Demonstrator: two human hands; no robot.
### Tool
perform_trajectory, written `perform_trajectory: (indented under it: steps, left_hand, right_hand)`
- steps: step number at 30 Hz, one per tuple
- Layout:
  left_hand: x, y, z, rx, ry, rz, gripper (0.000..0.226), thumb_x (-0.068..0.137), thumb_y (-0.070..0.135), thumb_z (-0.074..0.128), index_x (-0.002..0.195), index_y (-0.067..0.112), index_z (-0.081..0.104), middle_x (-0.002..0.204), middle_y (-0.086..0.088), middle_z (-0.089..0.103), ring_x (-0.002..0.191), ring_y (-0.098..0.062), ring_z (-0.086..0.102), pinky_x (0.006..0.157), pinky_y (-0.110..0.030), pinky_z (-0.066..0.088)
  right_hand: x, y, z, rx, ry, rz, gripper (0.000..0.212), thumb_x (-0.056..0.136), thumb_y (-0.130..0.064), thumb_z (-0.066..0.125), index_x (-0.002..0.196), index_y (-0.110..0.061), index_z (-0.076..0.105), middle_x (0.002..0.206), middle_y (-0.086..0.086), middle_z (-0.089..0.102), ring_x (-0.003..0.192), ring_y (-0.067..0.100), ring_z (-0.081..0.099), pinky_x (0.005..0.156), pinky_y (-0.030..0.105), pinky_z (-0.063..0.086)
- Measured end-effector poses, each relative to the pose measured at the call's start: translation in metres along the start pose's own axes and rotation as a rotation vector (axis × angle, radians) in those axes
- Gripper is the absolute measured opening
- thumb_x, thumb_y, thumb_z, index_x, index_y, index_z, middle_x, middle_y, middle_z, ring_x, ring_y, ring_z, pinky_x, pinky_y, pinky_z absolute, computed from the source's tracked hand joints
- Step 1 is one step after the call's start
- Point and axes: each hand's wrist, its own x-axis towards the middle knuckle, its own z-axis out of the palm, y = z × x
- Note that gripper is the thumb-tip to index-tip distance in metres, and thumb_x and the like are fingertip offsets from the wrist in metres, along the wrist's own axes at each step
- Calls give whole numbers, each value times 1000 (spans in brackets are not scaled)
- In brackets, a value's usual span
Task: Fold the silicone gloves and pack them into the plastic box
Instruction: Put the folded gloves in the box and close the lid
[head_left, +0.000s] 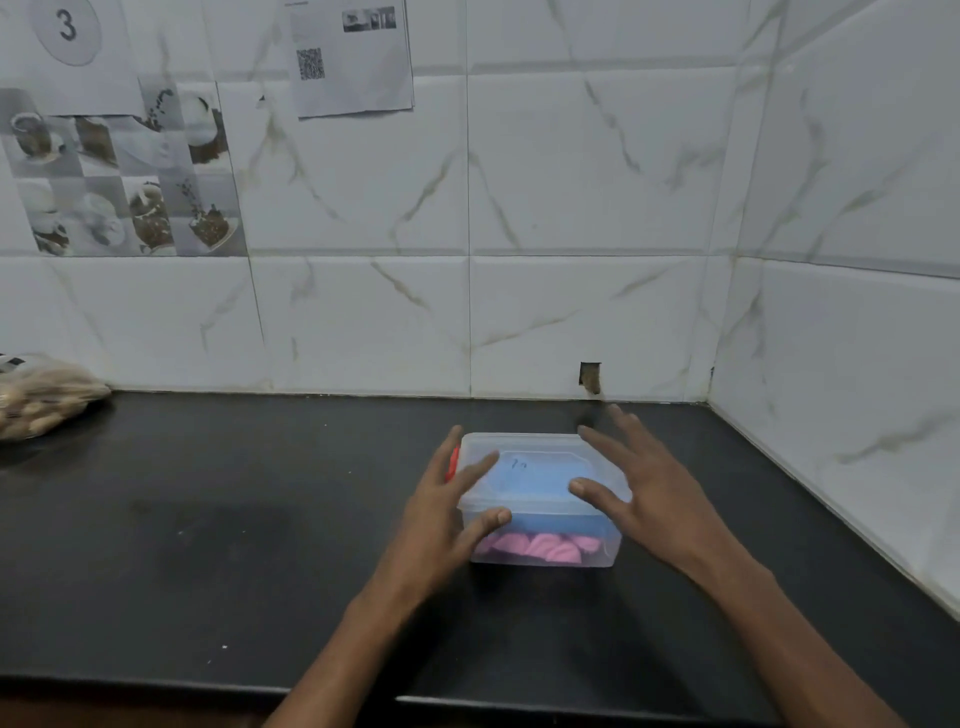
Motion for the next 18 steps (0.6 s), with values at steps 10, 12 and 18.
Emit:
perform_trajectory:
  steps: [10, 12, 18]
  left_hand:
    - [6, -11, 34, 259, 51, 41, 41, 98, 25, 55, 139, 28, 50, 152, -3, 33, 149, -26, 17, 113, -46, 37]
    - [20, -19, 38, 309, 7, 30, 44, 99, 24, 53, 142, 29, 45, 153, -4, 27, 148, -27, 15, 115, -46, 34]
    - [89, -47, 45, 403, -143, -49, 62, 94, 13, 57, 148, 29, 32, 158, -8, 15, 148, -32, 13, 115, -49, 31]
  right_hand:
    - [-11, 17, 36, 52, -1, -63, 40, 102, -20, 47, 142, -25, 49, 155, -1, 38, 151, 19, 9, 121, 37, 21]
    - [2, 23, 42, 27, -26, -75, 44, 102, -15, 47, 145, -25, 44, 157, -1, 34, 151, 20, 4, 120, 39, 23]
    - [68, 41, 54, -135, -89, -97, 70, 91, 7, 45, 152, -24, 27, 162, 3, 18, 151, 25, -7, 117, 33, 21]
